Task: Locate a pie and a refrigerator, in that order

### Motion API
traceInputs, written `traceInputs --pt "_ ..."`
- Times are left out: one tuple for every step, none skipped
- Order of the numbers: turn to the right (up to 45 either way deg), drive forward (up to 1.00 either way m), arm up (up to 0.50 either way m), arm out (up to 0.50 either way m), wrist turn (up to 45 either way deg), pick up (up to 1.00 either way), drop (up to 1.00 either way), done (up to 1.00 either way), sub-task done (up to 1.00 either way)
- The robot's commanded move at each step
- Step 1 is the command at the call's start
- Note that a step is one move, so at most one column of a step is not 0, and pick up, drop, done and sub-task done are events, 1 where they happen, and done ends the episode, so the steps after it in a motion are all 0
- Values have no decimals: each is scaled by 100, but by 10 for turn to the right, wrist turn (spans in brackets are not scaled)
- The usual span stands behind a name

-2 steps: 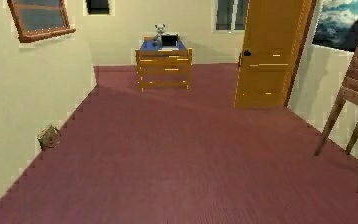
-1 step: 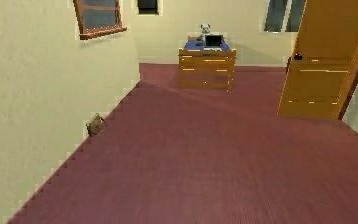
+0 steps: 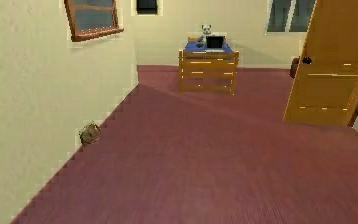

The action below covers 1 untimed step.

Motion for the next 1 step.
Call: traceInputs --pt "210 0 0 0 0 0 0 0 0"
